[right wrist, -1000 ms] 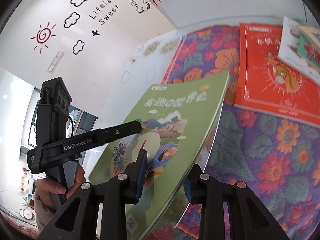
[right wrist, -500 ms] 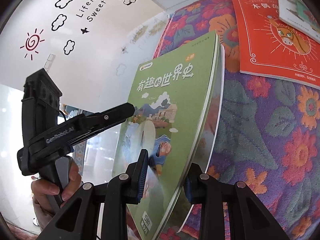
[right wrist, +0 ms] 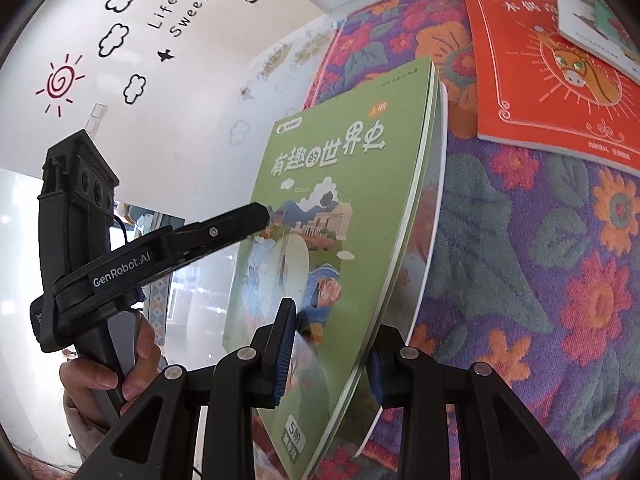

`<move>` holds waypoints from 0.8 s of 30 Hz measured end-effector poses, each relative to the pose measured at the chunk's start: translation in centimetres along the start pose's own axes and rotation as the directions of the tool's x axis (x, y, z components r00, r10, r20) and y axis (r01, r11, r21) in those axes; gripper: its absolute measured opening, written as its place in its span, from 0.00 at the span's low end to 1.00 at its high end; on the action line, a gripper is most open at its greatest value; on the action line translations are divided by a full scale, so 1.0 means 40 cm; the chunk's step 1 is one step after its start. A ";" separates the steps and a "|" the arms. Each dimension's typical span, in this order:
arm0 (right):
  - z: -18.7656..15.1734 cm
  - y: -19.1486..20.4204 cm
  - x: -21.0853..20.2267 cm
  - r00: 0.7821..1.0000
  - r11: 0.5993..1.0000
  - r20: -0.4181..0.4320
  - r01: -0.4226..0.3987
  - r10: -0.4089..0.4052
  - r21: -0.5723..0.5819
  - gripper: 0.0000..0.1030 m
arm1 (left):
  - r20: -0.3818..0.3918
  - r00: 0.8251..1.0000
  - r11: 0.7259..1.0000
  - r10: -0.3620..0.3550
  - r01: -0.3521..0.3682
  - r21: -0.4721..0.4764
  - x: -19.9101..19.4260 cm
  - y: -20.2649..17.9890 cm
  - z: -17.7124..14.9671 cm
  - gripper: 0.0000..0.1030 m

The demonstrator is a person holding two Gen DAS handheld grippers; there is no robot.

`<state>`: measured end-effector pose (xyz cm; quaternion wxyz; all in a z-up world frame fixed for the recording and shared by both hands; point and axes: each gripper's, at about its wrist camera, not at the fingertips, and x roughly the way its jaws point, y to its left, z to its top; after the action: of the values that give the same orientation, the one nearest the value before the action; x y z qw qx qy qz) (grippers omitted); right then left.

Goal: Organize books
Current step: 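Carry the world-history book with both tools and stand it against the rabbit-hill book, then open both tools to release the standing world-history book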

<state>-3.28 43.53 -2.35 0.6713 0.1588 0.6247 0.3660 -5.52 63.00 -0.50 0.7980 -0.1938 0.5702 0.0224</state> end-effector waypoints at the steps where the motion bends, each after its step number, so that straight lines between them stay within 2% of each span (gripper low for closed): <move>1: -0.002 -0.002 -0.003 1.000 1.000 -0.005 0.004 -0.004 0.007 0.31 | 0.000 1.000 1.000 0.011 -0.011 0.000 0.000 -0.002 0.002 0.43; 3: -0.008 -0.010 -0.011 1.000 1.000 -0.002 0.007 -0.007 0.025 0.31 | -0.007 0.999 0.999 0.046 -0.046 0.017 0.001 -0.012 0.004 0.43; 7: -0.010 -0.026 -0.026 1.000 0.999 0.000 0.008 -0.008 0.051 0.31 | -0.013 0.999 0.998 0.053 -0.052 0.038 0.004 -0.028 0.004 0.43; 13: -0.010 -0.037 -0.051 0.998 0.998 -0.006 0.061 -0.061 0.025 0.31 | -0.021 0.998 0.997 0.064 -0.063 0.052 0.007 -0.059 0.002 0.43; 17: -0.014 -0.056 -0.090 0.999 0.999 0.030 0.033 -0.034 0.040 0.31 | -0.022 0.997 0.995 0.070 -0.068 0.068 0.009 -0.090 0.000 0.43; 24: -0.028 -0.087 -0.153 0.997 0.999 0.066 0.035 -0.038 0.041 0.31 | -0.027 0.997 0.994 0.066 -0.063 0.092 0.016 -0.166 -0.008 0.43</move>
<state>-3.06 36.65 -0.45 0.6951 0.1729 0.6119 0.3356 -3.86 56.64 0.70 0.7962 -0.1390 0.5886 0.0194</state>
